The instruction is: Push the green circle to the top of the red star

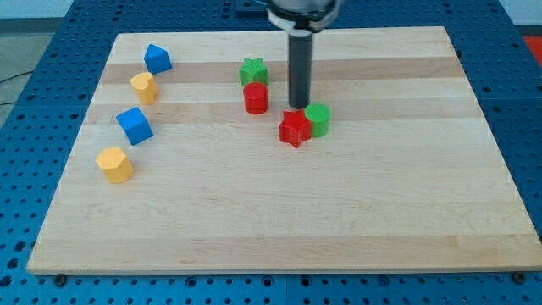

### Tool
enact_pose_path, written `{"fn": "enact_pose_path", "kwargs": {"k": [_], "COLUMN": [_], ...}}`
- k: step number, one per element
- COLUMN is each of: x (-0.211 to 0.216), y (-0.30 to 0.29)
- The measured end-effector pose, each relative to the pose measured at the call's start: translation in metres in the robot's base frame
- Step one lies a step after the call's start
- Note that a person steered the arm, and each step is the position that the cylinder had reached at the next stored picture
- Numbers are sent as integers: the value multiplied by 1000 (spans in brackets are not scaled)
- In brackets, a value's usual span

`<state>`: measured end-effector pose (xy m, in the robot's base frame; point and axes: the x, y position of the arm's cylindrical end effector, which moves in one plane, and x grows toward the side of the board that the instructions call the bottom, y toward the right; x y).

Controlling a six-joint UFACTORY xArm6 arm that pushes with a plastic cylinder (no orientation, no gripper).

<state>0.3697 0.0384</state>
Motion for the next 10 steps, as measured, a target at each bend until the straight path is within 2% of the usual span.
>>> {"fn": "enact_pose_path", "kwargs": {"k": [1,2,3,4,5,6,7,8,9,10], "x": [7,38,95,124,121,101,62,33,37,45], "y": [-18,-18,-10,-6,54,111,102,66,14,-9]}}
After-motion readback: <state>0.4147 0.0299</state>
